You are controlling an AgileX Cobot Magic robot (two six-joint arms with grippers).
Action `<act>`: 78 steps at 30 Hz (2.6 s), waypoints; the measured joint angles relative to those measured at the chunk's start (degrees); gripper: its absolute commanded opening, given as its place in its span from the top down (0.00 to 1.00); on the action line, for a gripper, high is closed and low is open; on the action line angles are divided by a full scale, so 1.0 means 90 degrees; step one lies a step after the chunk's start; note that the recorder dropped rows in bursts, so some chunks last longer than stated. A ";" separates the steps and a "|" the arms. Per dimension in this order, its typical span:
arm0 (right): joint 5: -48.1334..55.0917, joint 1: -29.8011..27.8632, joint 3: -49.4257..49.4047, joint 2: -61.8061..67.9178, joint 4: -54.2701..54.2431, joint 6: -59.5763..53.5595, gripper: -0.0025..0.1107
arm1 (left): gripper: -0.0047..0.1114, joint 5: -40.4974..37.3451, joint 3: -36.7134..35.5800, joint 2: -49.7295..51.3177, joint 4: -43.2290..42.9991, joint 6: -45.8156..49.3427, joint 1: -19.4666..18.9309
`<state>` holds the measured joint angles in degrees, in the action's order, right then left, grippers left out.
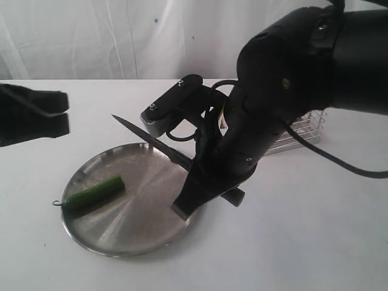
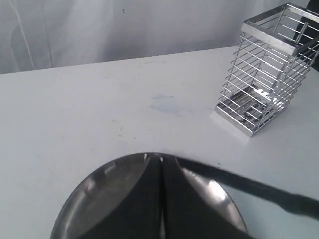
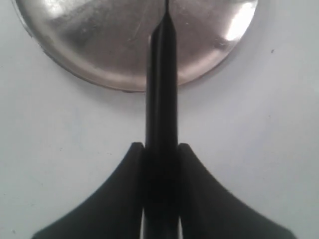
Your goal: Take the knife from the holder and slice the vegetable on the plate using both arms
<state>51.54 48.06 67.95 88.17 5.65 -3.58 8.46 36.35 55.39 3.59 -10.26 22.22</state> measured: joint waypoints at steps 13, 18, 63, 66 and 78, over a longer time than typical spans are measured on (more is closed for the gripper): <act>0.0059 0.0373 0.0026 0.0000 0.0675 0.0547 0.98 | 0.96 0.1824 0.0338 0.1859 -0.0042 0.0000 0.0107; 0.0045 0.0386 0.0056 0.0000 0.0546 0.0547 0.98 | 0.96 0.2196 0.0338 0.2189 -0.0042 -0.0132 0.0107; -0.1278 0.0400 0.0056 0.1412 -0.0311 0.1395 0.98 | 0.76 -0.1444 0.0484 0.1722 -0.0807 0.2715 -0.0155; -0.1411 0.0439 0.0056 0.1439 -0.0336 0.1395 0.98 | 0.79 -0.1454 0.0484 0.2085 -0.0833 0.2774 -0.0270; -0.1525 0.0492 0.0056 0.1778 -0.0361 0.1395 0.98 | 0.96 -0.0460 0.0484 0.3520 -0.0833 0.2855 -0.0272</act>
<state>37.82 52.49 68.45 104.18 2.40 8.98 4.32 40.70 87.07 -3.90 15.43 19.78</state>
